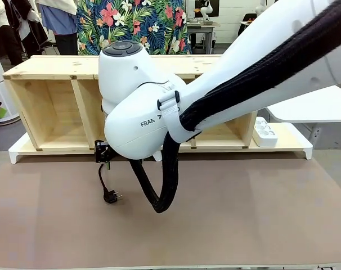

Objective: Perform cable management.
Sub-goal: When the cord part of the Power Cable appears at the lower middle area of the table and stops, grasp the cord part of the Power Cable.

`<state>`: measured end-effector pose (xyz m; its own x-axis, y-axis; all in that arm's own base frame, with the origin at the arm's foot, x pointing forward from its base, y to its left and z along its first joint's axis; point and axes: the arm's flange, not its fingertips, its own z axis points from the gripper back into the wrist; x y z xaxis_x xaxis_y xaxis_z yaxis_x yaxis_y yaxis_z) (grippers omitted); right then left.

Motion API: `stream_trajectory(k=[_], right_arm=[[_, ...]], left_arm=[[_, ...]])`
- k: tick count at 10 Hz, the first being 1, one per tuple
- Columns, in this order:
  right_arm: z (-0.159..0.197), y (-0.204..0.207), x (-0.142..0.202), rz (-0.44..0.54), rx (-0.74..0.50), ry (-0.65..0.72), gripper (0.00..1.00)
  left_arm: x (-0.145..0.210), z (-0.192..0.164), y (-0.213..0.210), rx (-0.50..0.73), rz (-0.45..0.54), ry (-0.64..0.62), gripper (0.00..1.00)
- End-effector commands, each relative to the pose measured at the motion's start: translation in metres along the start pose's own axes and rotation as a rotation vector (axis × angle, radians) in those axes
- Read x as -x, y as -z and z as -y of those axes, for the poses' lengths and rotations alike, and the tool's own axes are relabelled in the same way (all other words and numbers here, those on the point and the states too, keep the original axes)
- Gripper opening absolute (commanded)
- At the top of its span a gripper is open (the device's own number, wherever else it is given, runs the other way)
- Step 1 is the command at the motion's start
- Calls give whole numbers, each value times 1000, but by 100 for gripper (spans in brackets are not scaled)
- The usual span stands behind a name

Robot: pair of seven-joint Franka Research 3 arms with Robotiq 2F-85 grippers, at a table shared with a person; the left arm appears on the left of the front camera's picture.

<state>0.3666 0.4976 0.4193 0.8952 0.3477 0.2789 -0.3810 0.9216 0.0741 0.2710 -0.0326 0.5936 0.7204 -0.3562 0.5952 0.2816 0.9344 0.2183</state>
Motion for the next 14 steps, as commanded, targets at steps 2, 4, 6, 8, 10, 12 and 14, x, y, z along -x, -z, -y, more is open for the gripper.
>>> stream_trajectory(k=[2,4,6,8,10,12,14], right_arm=[[-35,37,-36,-107,-96,-85,100],[-48,49,-39,-165,-95,-109,100],[-59,62,-43,-194,-75,-156,100],[-66,81,-47,-229,-38,-182,100],[-70,94,-50,-266,-9,-224,100],[-71,101,-51,-276,20,-240,100],[-69,111,-52,-288,27,-252,100]], left_arm=[[-1,0,0,-2,7,-1,100],[-1,0,0,-2,7,-1,100],[-1,0,0,-2,7,-1,100],[-1,0,0,-2,7,-1,100],[-1,0,0,-2,7,-1,100],[-1,0,0,-2,7,-1,100],[-1,0,0,-2,7,-1,100]])
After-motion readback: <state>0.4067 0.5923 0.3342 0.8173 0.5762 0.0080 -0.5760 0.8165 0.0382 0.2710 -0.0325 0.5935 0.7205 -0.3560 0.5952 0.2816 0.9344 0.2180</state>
